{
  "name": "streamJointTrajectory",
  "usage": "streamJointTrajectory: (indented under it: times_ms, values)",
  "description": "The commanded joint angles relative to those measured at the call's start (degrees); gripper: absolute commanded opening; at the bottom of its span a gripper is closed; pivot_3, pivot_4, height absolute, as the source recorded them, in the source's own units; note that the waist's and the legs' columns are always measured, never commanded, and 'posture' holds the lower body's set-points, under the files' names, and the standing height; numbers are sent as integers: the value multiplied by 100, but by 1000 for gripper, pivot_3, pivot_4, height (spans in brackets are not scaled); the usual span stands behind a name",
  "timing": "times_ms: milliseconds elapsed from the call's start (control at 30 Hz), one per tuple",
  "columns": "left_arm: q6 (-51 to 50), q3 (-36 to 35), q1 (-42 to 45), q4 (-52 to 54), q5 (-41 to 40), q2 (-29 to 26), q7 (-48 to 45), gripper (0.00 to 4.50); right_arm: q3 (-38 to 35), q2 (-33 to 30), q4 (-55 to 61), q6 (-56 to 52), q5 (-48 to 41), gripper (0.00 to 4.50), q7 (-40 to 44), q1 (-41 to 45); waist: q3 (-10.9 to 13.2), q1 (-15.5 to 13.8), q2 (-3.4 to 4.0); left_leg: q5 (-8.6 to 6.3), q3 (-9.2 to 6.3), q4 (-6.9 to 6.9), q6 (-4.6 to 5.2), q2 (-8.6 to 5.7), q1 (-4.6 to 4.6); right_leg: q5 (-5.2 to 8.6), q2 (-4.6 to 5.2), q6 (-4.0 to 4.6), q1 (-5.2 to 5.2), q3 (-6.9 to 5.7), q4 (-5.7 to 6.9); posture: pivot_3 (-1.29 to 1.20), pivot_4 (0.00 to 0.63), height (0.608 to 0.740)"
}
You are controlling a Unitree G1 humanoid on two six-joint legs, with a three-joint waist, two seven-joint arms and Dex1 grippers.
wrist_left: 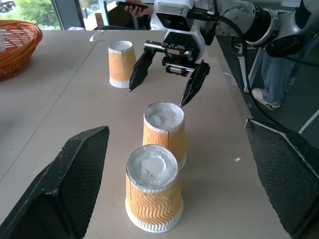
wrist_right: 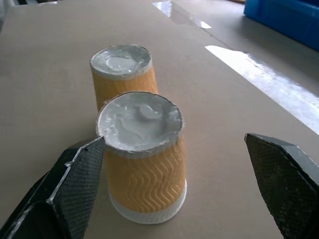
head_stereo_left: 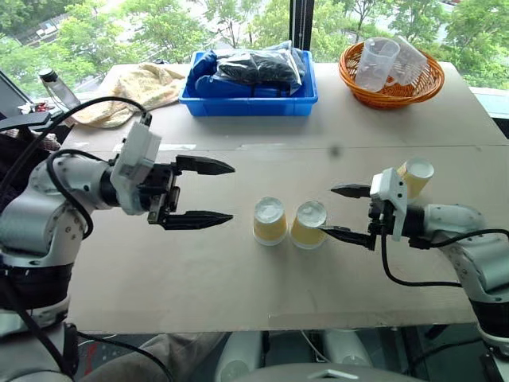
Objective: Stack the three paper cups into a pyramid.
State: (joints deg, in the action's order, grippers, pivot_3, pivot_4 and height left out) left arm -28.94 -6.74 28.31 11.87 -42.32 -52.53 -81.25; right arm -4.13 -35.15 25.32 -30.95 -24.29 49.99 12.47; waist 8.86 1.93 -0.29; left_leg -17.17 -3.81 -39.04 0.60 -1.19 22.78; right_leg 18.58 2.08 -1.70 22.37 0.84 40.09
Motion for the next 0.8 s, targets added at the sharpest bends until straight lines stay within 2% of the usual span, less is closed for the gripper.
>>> streamJointTrajectory:
  times_ms: [33, 100, 233, 433, 800]
  values:
    - [-309, 364, 556, -213, 145, 158, 224, 4500, -1199, 285, 148, 457, 259, 4427, -1206, -103, 0, -2, 0, 0, 0, -6, 0, 0, 0, 0, -1, 0, 0, 1, 7, 0, 150, 740]
    - [-358, 554, 864, -400, 212, 344, 258, 4500, -1635, 339, 107, 630, 466, 4427, -1616, -303, 0, -8, -1, 0, 1, -19, 0, -2, -1, 0, -3, 0, 0, 2, 24, 0, 150, 740]
    - [-123, 883, 1176, -750, 513, 567, 43, 4500, -1941, 454, -136, 603, 655, 4427, -2160, -600, 0, 35, -1, 1, 8, -22, -1, -5, -8, 0, -8, 0, 1, 10, 40, 0, 150, 740]
    - [33, 1011, 1333, -962, 700, 718, -165, 4500, -1754, 819, -744, 438, 450, 4427, -2473, -330, 1, 75, -1, 1, 32, -22, 0, -2, -32, 1, -14, 0, 2, 44, 63, 0, 150, 740]
    - [0, 869, 1250, -820, 688, 664, -142, 4500, -1426, 910, -2059, 1028, 674, 4427, -2495, 100, 1, 43, -1, 1, 29, -26, 0, -3, -27, 1, -11, 0, 2, 40, 61, 0, 150, 740]
